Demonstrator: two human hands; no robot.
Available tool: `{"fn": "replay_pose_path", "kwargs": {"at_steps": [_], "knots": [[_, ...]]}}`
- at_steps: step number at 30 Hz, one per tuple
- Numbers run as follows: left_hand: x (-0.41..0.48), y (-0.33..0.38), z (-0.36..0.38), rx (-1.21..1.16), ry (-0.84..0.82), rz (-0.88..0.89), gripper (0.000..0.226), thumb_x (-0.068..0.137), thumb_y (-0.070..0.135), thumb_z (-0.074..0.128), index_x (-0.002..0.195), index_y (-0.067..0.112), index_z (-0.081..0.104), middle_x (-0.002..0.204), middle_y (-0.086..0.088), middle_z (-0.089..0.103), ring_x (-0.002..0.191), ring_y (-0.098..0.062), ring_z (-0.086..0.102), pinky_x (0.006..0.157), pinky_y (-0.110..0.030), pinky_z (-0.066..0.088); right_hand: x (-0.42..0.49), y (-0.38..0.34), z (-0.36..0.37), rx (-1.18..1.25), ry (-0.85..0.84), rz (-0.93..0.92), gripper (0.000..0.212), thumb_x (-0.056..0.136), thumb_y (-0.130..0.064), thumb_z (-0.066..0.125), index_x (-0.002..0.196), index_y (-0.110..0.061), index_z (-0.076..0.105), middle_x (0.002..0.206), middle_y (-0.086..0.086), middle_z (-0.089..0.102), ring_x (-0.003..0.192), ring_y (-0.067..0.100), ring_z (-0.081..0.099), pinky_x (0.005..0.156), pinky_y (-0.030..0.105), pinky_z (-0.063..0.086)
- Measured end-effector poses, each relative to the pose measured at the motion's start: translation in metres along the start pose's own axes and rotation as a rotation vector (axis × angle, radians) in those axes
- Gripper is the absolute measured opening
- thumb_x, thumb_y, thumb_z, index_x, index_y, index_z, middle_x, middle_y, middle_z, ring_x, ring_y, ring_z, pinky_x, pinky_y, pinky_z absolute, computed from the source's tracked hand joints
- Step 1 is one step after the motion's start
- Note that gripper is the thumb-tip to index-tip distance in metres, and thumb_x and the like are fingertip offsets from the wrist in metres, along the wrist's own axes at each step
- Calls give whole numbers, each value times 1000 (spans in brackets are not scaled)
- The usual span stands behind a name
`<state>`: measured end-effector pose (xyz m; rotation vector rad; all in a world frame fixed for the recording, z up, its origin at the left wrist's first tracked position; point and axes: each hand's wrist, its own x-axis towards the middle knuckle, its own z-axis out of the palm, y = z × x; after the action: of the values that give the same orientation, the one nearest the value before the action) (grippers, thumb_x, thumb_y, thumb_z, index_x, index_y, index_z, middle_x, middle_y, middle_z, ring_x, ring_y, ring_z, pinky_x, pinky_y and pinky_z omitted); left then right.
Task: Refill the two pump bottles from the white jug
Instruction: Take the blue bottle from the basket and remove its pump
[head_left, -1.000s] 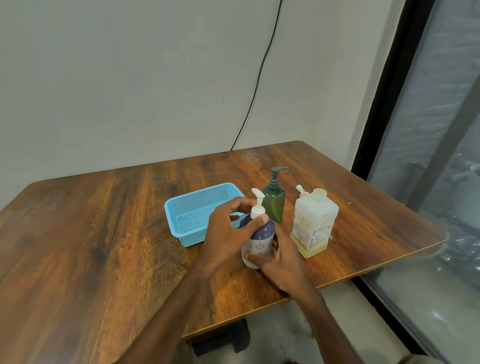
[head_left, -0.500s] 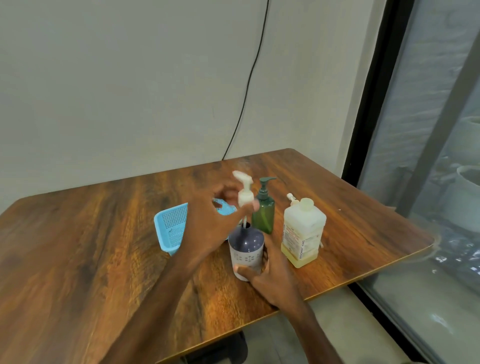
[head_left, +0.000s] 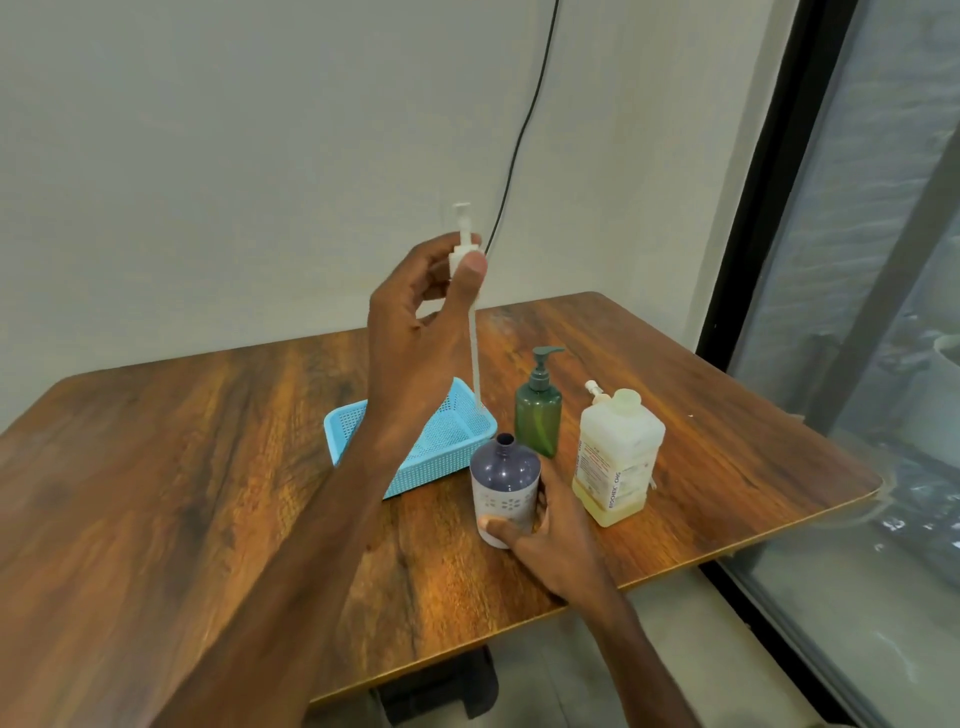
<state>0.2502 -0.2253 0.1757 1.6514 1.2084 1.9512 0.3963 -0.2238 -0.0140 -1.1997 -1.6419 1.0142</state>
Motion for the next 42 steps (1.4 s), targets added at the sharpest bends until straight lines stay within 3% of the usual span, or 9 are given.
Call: {"fn": "replay_pose_path", "kwargs": {"at_steps": [4,11,13,16,22,28,31,36,42], "knots": [[-8,-24,3,173,-186,-37,22,102,36,65,119,26,73,90,14,72,79,-2,65,68,-18,51,2,1,-4,14,-8,10,79,69,-20,91,133,-42,49,126,-26,63,119,-6,58,102,25,51],[-76,-87,-8,513,-406,-40,24,104,30,61,125,28,72,101,27,65,94,4,62,78,-1,38,-2,-2,-33,-77,-33,57,72,70,-17,91,118,-51,48,120,-23,63,119,4,59,106,39,51],[-87,-104,-11,568,-458,0,25,105,29,57,127,28,71,109,21,68,99,6,61,87,-8,42,-6,-4,-36,-108,-35,60,72,71,-19,91,118,-52,46,120,-26,59,121,6,56,106,37,50],[-95,-130,-14,676,-570,21,21,105,31,52,116,31,69,103,14,73,94,-6,64,88,-39,51,-10,-4,-37,-112,-24,69,72,72,-20,90,118,-53,46,120,-29,57,121,4,55,105,34,49],[-108,-159,-15,936,-649,-65,35,101,37,59,135,27,61,122,5,68,115,-17,51,95,-36,46,-11,-4,-36,-102,-6,59,75,71,-22,91,127,-46,48,121,-33,57,120,-1,55,104,32,49],[-120,-132,-16,699,-446,-15,36,107,28,49,142,25,55,138,10,58,128,-4,44,104,-21,37,-11,-5,-35,-73,-13,62,73,71,-24,91,116,-58,44,114,-40,56,111,-11,56,95,21,48],[-118,-111,-11,458,-406,-73,41,108,47,41,145,31,49,138,14,56,128,1,47,104,-23,44,-11,-10,-32,-3,-10,53,70,72,-23,91,117,-55,47,112,-45,60,111,-14,59,91,17,52],[-113,-105,11,380,-512,-117,59,91,61,66,141,40,44,137,19,52,126,-1,50,101,-16,45,-27,-12,-35,44,61,-4,67,71,-31,91,125,-45,53,119,-35,64,113,-9,61,85,11,52],[-112,-112,19,394,-480,-44,57,84,61,75,130,48,43,121,30,51,116,16,48,90,-5,45,-51,-12,-80,35,506,-41,27,77,-21,86,100,-24,72,98,-9,76,94,9,73,76,29,63]]}}
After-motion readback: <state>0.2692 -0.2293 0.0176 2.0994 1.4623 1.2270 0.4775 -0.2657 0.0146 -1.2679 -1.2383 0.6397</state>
